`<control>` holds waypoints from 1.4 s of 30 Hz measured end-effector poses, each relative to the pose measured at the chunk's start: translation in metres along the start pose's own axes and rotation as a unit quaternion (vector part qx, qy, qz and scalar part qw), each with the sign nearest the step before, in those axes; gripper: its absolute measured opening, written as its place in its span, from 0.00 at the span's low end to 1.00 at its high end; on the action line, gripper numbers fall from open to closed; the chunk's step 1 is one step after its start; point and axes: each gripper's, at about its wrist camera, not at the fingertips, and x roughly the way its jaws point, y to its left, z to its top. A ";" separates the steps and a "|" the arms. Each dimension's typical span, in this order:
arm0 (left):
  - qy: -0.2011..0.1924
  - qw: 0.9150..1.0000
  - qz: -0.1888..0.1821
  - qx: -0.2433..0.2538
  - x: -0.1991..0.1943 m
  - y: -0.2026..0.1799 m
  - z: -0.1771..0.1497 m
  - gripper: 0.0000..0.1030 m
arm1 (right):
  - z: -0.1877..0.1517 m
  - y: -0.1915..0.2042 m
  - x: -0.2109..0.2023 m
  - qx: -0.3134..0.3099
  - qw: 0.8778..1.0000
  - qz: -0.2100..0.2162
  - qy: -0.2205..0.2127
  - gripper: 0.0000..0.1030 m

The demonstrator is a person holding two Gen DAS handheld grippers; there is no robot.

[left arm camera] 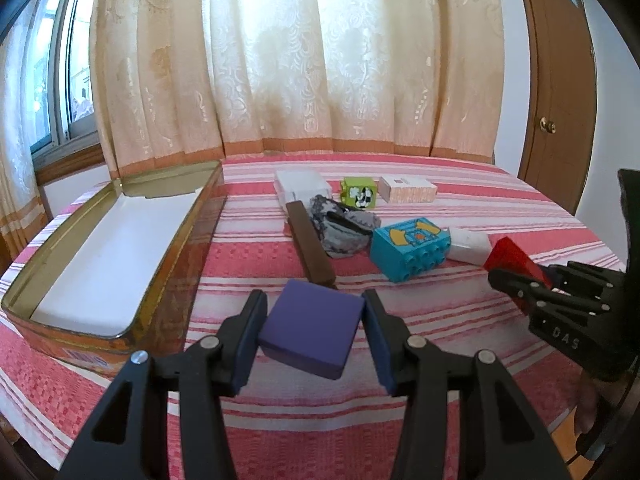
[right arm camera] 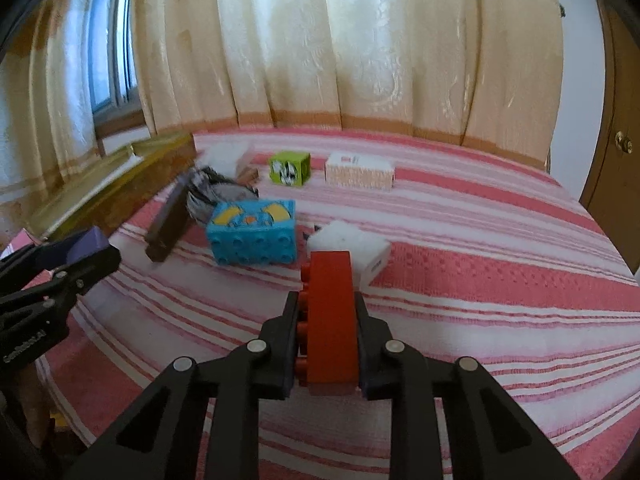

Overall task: Organize rigid objects
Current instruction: 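Carry the purple cube and red brick over the tin tray with both tools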

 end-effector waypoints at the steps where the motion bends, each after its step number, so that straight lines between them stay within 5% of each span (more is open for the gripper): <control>1: -0.002 1.000 0.001 0.001 -0.001 0.000 0.000 0.47 | 0.000 0.000 -0.002 0.002 1.000 0.001 -0.008 0.24; 22: -0.041 0.999 0.028 -0.006 -0.012 0.023 0.003 0.47 | 0.016 -0.002 -0.025 0.016 0.995 0.005 -0.102 0.24; 42: -0.089 0.995 0.049 -0.019 -0.038 0.050 0.007 0.47 | 0.021 0.055 -0.022 -0.019 0.989 0.048 -0.136 0.24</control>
